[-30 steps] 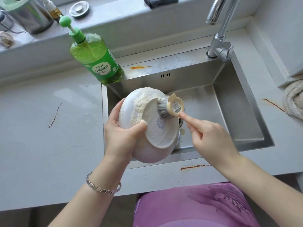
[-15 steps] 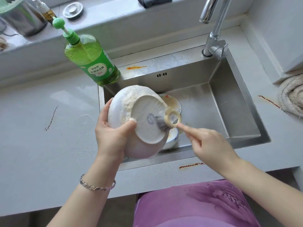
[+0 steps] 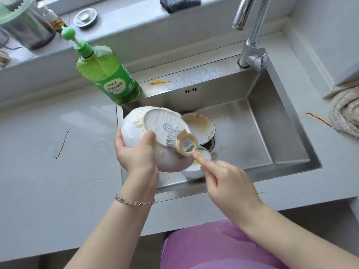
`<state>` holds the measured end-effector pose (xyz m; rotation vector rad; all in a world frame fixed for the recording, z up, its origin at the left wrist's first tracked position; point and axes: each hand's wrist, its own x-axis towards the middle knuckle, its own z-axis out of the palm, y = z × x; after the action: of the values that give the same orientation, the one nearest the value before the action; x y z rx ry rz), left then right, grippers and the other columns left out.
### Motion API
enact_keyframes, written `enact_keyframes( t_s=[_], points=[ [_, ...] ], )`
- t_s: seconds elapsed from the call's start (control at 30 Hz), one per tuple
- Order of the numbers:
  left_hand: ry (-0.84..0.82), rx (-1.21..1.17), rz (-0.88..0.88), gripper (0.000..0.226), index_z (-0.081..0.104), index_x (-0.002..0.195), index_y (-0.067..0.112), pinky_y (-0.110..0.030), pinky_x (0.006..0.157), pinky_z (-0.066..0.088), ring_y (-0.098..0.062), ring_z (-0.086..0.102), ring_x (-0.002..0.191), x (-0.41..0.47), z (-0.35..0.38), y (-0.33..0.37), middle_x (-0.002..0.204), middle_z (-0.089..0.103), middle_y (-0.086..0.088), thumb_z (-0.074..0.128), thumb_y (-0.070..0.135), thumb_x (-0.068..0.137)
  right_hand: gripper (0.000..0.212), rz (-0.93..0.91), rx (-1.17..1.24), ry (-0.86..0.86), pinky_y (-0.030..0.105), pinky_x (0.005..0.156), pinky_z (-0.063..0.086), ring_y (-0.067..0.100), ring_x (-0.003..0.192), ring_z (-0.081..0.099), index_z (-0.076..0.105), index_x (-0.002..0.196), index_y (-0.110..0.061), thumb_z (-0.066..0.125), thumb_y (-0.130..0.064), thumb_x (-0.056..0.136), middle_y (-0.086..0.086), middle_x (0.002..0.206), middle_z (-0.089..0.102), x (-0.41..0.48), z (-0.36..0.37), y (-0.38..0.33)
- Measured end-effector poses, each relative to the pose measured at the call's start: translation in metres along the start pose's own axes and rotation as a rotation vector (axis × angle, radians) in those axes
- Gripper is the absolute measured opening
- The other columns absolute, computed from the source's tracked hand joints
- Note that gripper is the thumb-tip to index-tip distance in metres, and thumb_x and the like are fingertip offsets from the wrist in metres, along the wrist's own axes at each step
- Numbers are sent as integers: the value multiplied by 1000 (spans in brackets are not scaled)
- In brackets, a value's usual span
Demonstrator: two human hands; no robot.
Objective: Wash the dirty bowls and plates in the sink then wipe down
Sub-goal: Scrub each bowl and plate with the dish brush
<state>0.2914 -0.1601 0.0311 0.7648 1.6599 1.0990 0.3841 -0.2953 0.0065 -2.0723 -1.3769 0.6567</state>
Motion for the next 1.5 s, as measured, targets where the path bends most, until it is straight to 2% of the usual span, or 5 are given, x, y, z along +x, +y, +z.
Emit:
enact_keyframes(
  t_s=[0.37,0.97,1.1,1.27,1.5],
  points=[
    [56,-69,10,75,36,139,22,-5,63,49,-3,61,85,-3,2,0,116,56,8,70,1,75,50,87,6,41,26,43,23,13,46,30,50,129,-39,42,-20,84,-13,52,22,1,8,18],
    [-39,-99,66,73,42,135,28,-22,85,53,-5,62,93,-2,2,4,123,58,6,68,-3,74,48,166,296,-37,22,57,30,11,44,33,49,114,-60,47,-16,95,-8,42,37,3,-1,40],
    [-151,-50,107,72,41,135,27,-17,78,54,1,62,86,1,-3,2,114,59,11,65,-5,76,51,191,415,-81,31,81,51,21,79,66,50,102,-70,48,-19,95,4,93,72,-1,-3,39],
    [-440,113,183,66,53,112,42,-22,78,55,1,65,87,8,-21,0,106,64,13,71,7,58,37,366,488,-21,4,62,42,-14,54,49,54,124,-31,46,-8,96,-32,54,54,24,-18,61],
    [-628,318,255,63,58,96,58,-15,70,51,6,62,86,4,-36,-3,93,65,31,70,30,41,40,277,513,13,23,49,20,18,53,22,57,112,-45,47,-10,95,-8,50,22,37,-36,44]
  ],
)
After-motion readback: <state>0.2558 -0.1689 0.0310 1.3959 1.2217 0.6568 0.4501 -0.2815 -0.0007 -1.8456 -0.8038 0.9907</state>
